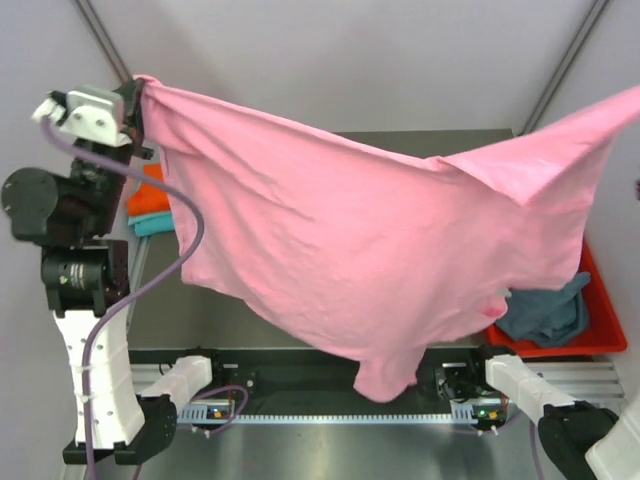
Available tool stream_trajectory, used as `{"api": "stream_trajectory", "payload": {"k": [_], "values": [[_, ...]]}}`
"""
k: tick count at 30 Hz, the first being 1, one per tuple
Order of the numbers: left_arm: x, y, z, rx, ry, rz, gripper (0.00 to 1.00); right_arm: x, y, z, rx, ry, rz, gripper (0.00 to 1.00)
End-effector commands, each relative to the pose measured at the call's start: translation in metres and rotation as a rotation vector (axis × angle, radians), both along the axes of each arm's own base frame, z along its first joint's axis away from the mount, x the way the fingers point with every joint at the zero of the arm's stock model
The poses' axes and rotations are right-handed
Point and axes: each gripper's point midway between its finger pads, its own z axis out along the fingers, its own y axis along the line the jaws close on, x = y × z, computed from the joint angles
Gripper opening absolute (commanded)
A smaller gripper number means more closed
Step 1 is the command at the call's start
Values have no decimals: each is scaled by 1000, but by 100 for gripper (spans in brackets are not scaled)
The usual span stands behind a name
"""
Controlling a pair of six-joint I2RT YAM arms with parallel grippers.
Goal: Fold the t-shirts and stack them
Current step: Flatten the tshirt out
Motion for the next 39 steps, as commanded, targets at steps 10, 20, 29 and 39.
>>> {"api": "stream_trajectory", "payload": {"k": [10, 20, 29, 39], "values": [[129, -7, -261, 162, 655, -47, 0, 242, 4, -216, -185, 630, -175, 0], [225, -9, -427, 179, 1032, -105, 0, 428, 34, -448, -334, 1029, -99, 0], [310, -4, -488, 125, 1156, -74, 0, 554, 37, -531, -316, 1158, -164, 0], [361, 15, -517, 28, 1191, 74, 0, 622, 44, -523, -232, 1049, -229, 0]]}}
